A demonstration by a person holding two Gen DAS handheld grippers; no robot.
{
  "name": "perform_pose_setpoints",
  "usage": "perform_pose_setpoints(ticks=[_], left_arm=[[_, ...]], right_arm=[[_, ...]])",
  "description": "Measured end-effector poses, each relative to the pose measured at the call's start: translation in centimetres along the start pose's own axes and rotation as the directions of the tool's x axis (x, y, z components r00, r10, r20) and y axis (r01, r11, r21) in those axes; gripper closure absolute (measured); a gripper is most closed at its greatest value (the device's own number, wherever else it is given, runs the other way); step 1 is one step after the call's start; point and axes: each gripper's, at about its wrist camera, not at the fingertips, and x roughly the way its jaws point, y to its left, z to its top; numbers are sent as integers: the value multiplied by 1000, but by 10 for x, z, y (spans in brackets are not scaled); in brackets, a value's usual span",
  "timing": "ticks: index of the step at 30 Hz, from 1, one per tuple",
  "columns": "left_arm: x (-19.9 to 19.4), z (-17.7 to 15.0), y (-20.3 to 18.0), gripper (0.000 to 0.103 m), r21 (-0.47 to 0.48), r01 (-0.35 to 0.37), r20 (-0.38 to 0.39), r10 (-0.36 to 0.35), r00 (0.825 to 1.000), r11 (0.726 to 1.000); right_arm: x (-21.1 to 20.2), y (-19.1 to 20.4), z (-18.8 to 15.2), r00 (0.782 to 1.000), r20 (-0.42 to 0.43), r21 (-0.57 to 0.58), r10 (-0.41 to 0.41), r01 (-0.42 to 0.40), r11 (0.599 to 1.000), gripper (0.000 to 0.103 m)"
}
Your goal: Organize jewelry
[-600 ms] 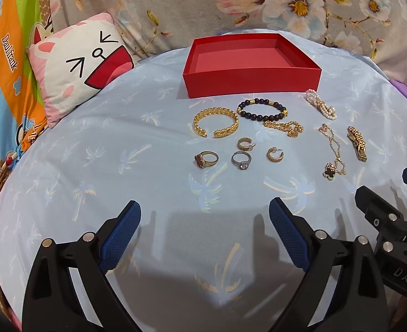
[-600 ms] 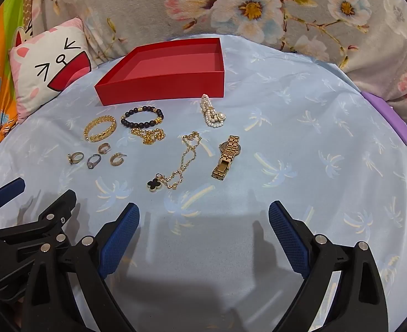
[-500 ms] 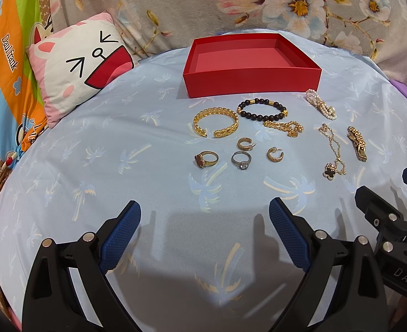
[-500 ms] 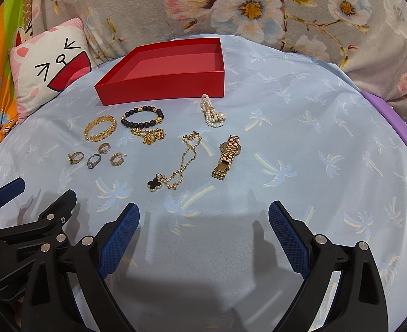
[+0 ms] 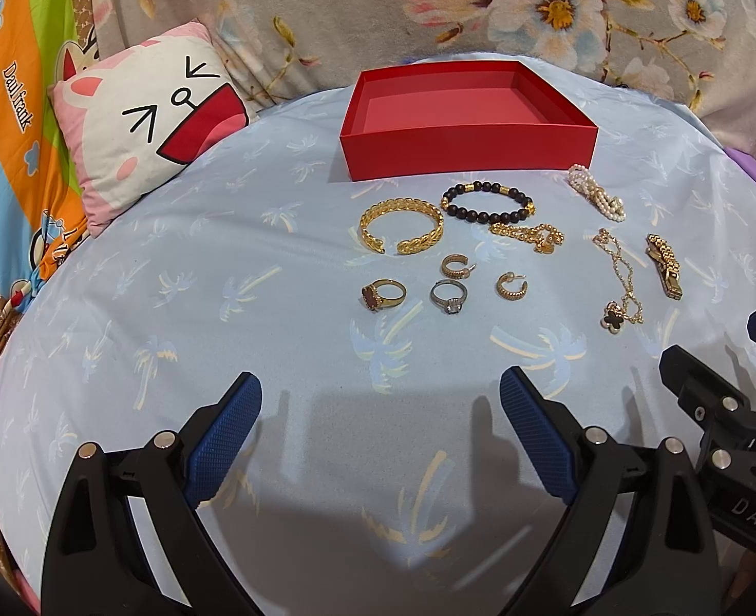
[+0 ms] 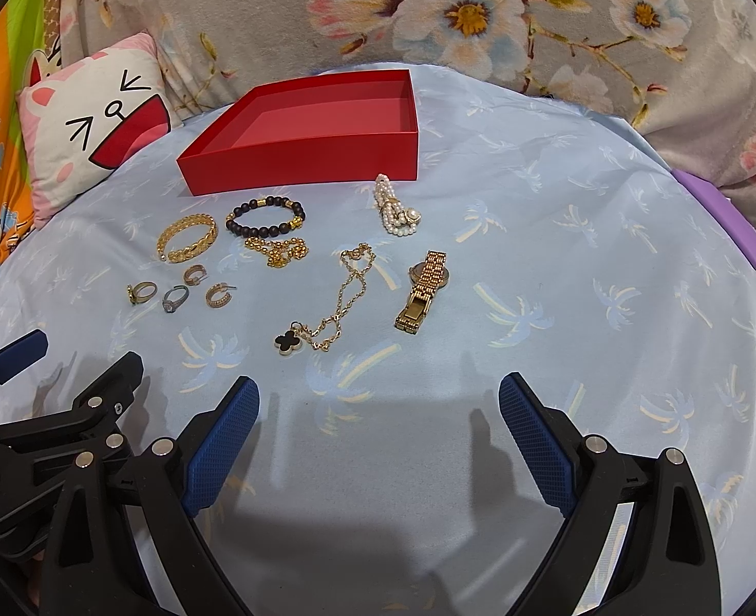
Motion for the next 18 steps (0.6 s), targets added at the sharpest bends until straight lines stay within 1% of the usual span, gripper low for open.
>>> perform_pose_setpoints(ticks=[13, 16, 18], left_arm=[[0, 0, 0, 11, -3, 4, -1, -4, 1000, 1000], [-2, 0, 5, 11, -28, 28, 4, -28, 1000, 999], [-1, -1, 17, 9, -53, 48, 1, -48, 999, 997]], right_arm=[[1, 1, -1, 1000, 0, 1, 7, -7, 1000, 10], [2, 1, -1, 1000, -3, 9, 20, -20, 1000, 10], [2, -2, 1, 1000, -2, 14, 28, -28, 1000, 10]])
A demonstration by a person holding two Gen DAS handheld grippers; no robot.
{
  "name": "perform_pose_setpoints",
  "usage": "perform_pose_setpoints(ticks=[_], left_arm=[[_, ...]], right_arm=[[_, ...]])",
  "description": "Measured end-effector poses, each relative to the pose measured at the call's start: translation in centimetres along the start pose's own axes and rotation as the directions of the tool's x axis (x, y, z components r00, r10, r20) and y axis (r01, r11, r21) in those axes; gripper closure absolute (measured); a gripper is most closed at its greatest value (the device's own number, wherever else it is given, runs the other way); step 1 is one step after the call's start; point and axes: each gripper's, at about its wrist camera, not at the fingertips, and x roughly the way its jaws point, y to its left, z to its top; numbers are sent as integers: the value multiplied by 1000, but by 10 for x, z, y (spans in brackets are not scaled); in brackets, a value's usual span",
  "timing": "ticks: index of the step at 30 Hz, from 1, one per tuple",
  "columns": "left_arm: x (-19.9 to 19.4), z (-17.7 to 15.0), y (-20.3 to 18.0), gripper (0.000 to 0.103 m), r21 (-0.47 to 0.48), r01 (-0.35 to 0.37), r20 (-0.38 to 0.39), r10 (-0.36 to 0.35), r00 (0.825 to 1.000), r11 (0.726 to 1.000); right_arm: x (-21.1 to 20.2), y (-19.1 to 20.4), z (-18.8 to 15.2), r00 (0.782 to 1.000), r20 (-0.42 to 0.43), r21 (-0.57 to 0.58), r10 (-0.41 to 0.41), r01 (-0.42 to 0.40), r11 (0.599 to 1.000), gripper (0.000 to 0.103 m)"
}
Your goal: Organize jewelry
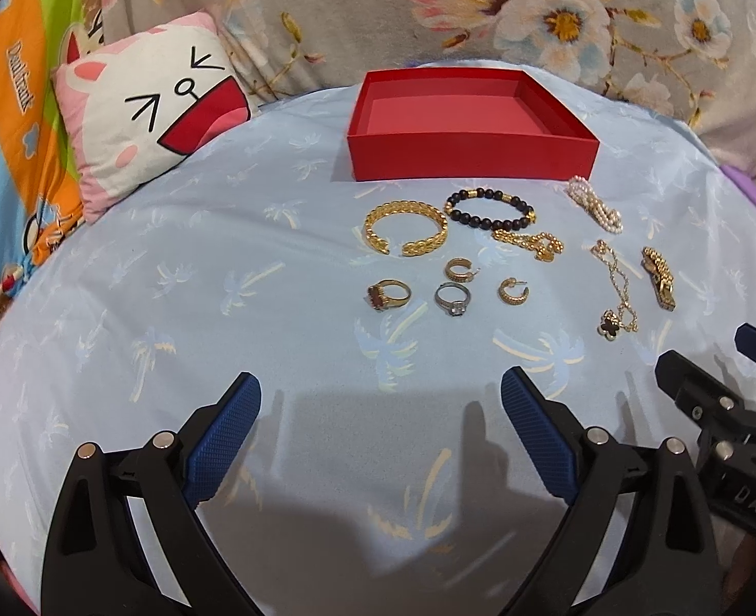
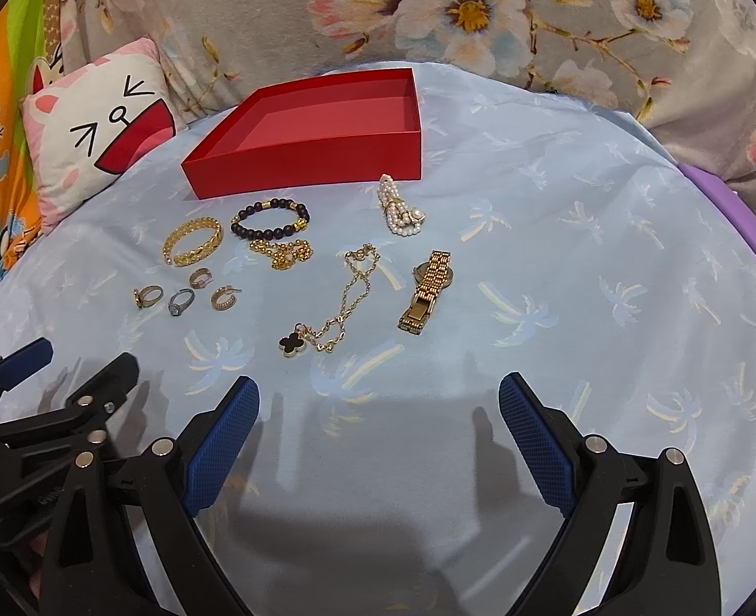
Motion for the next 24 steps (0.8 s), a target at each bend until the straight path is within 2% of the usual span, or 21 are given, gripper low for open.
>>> perform_pose_setpoints(ticks=[2, 4, 7, 9, 13, 17, 18, 20, 24], left_arm=[[4, 3, 12, 9, -6, 17, -35, -18, 999, 1000], [5, 7, 25, 9, -27, 6, -47, -7, 999, 1000], [0, 14, 48, 9, -77, -19, -12, 18, 1000, 997], [1, 19, 56, 9, -91, -18, -7, 17, 1000, 996], [8, 29, 61, 9, -91, -13, -6, 13, 1000, 996], [15, 35, 59, 9, -73, 17, -8, -18, 1000, 997], [18, 37, 58, 9, -70, 37, -12, -37, 999, 997], [23, 42, 58, 9, -63, 57, -17, -58, 998, 996], [38, 53, 53, 9, -56, 98, -39, -100, 994, 994]], right_arm=[[-1, -6, 6, 1000, 6, 10, -10, 10, 1000, 11], [-2, -17, 15, 1000, 13, 29, -10, 9, 1000, 15], [1, -29, 30, 999, 22, 43, -34, 33, 999, 17], [10, -32, 37, 999, 3, 35, -44, 44, 998, 24], [34, -32, 47, 998, -56, 29, -14, 16, 999, 48], [55, -35, 50, 994, -105, 45, -5, 10, 999, 60], [55, -35, 51, 996, -92, 44, -9, 14, 999, 61], [58, -34, 53, 995, -94, 35, -10, 14, 999, 72], [61, -31, 56, 996, -89, 18, -13, 15, 1000, 84]])
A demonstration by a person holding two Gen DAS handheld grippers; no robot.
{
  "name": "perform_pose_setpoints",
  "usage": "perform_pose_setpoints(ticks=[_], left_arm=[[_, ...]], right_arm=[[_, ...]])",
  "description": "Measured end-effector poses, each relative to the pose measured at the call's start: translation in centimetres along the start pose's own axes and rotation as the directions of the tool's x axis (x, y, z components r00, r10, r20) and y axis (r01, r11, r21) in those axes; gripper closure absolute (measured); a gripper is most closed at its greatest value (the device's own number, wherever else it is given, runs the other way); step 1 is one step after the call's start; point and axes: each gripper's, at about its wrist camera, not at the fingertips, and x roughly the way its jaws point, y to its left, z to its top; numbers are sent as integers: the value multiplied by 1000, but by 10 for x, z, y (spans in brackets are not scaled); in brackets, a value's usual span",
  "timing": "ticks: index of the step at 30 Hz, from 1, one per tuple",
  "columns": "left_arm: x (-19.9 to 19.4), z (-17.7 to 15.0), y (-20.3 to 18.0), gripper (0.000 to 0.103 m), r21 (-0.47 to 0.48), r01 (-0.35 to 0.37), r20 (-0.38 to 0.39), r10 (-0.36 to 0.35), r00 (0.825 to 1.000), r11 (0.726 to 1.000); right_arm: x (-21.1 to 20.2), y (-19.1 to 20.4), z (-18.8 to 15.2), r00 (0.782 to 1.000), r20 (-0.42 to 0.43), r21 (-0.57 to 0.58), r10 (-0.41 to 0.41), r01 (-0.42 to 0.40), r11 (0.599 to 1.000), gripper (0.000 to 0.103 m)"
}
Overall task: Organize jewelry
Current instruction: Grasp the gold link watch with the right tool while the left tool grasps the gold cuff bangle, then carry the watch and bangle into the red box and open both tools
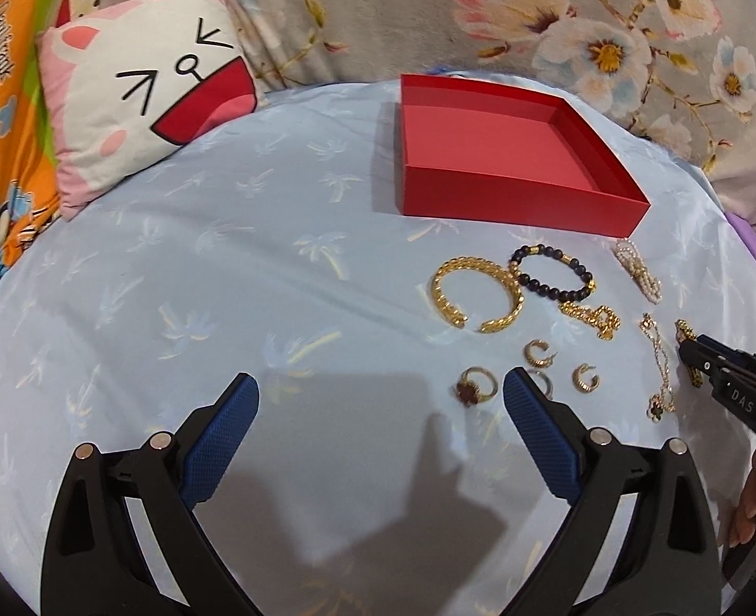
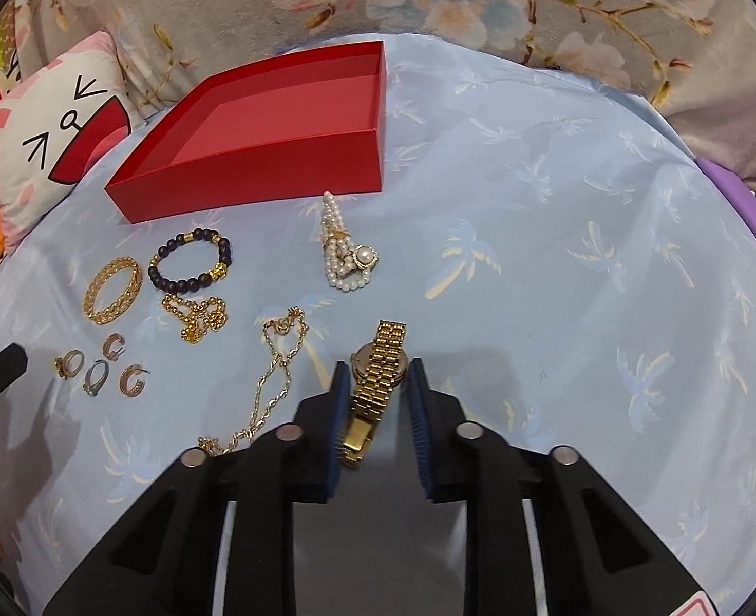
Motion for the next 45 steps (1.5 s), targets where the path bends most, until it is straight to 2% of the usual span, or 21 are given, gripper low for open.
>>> perform_pose_setpoints(ticks=[6, 10, 15, 17, 20, 23, 25, 34, 41, 45], left_arm=[[22, 17, -18, 9, 30, 60, -18, -60, 998, 998], [39, 27, -39, 9, 93, 39, -4, -38, 999, 995], [60, 34, -49, 11, 106, 36, -24, -34, 999, 994], [65, 34, -50, 15, 109, 40, -38, -36, 999, 993], [73, 35, -47, 26, 95, 62, -76, -55, 996, 994], [72, 35, -45, 34, 84, 61, -66, -56, 996, 995], [70, 35, -44, 47, 83, 63, -59, -58, 997, 995], [61, 34, -40, 47, 86, 66, -41, -62, 997, 994], [28, 42, -28, 47, 73, 77, 12, -78, 997, 994], [6, 57, -27, 47, 92, 82, 61, -88, 994, 992]], right_arm=[[1, -5, 1, 1000, 4, 25, 27, -27, 999, 88], [1, -5, 1, 999, 3, 30, 36, -37, 999, 91], [1, -7, 1, 999, 4, 38, 45, -45, 998, 91], [1, -7, 1, 999, 4, 38, 46, -46, 998, 91], [1, -7, 1, 999, 4, 36, 48, -48, 998, 91], [1, -7, 1, 999, 5, 35, 52, -52, 998, 92], [1, -8, 1, 999, 5, 34, 53, -53, 998, 92], [-8, -6, 3, 998, 27, 27, 61, -62, 998, 92], [-29, -11, 15, 993, 50, 42, 106, -108, 993, 92], [-46, -13, 35, 989, 82, 22, 125, -127, 992, 92]])
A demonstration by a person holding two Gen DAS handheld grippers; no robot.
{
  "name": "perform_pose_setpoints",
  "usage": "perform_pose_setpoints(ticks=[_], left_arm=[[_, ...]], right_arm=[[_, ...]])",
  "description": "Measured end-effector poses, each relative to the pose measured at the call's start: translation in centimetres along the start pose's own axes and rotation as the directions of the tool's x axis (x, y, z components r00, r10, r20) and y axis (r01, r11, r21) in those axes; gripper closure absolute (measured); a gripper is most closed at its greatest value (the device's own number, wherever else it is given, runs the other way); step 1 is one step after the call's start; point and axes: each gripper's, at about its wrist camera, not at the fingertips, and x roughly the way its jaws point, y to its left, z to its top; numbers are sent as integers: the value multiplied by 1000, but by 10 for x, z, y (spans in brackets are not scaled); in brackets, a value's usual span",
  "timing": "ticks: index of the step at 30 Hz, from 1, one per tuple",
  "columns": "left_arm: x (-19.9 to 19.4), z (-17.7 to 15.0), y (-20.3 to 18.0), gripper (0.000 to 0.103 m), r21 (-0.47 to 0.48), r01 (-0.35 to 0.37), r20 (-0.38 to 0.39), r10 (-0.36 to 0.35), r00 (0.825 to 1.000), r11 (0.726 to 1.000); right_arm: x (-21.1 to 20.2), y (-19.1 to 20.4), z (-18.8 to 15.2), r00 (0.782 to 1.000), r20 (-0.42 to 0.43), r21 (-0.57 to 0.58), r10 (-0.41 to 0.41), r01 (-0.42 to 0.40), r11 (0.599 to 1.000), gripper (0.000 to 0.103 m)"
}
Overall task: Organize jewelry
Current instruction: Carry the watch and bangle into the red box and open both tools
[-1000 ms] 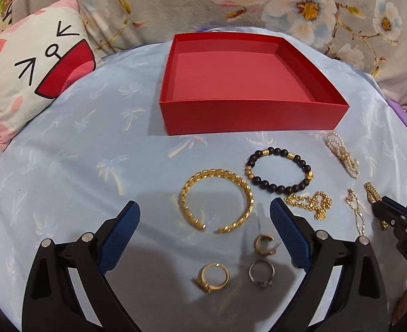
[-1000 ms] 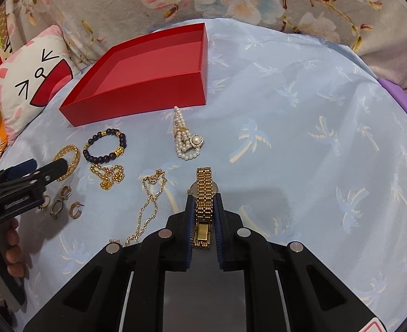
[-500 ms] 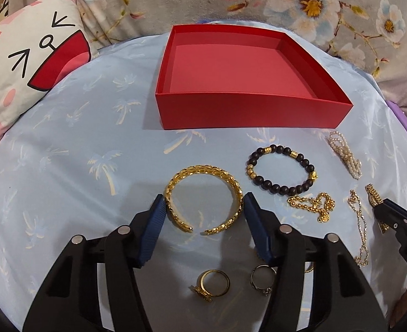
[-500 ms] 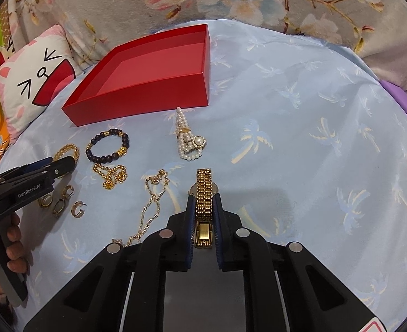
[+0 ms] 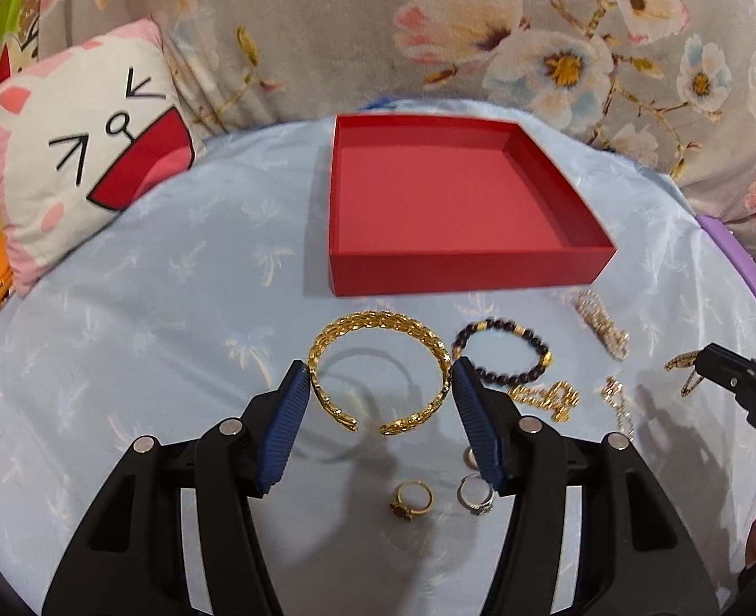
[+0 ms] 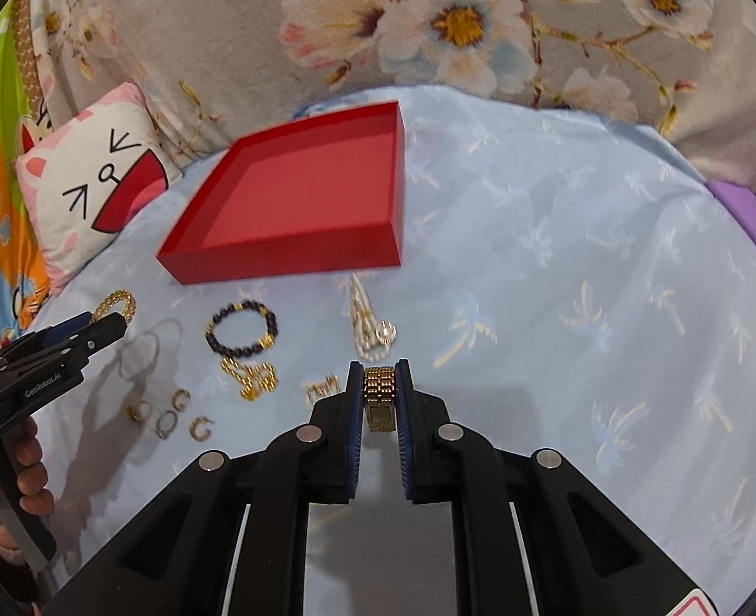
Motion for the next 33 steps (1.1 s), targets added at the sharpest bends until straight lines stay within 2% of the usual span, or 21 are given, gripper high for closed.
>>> perform_pose_setpoints(ticks=[4, 7, 11, 15, 17, 24, 29, 33], left_arm=[[-12, 31, -2, 47, 8, 8, 66, -8, 998, 1000], [-9, 57, -4, 47, 14, -5, 106, 4, 994, 1000], [17, 100, -5, 47, 10, 6, 121, -7, 993, 1000], [59, 127, -8, 47, 15, 1, 95, -2, 995, 1000], [83, 134, -9, 47, 23, -15, 66, 13, 998, 1000], [150, 147, -8, 47, 17, 5, -46, -5, 999, 1000], [177, 155, -11, 47, 32, -26, -74, 28, 997, 999], [191, 164, -8, 47, 16, -30, -87, 31, 996, 999]], right_arm=[[-7, 2, 38, 999, 18, -5, 50, -50, 999, 92], [-4, 8, 74, 997, 55, -33, 60, -58, 998, 92], [19, 16, 127, 994, 60, -43, 87, -84, 996, 92], [68, 25, 169, 996, -16, -56, 90, -91, 994, 92], [92, 28, 179, 994, -62, -60, 88, -92, 994, 92], [165, 27, 199, 975, -209, -73, 69, -86, 994, 92], [207, 25, 213, 969, -247, -89, 5, -28, 996, 92], [222, 26, 222, 975, -223, -97, -21, -1, 995, 92]])
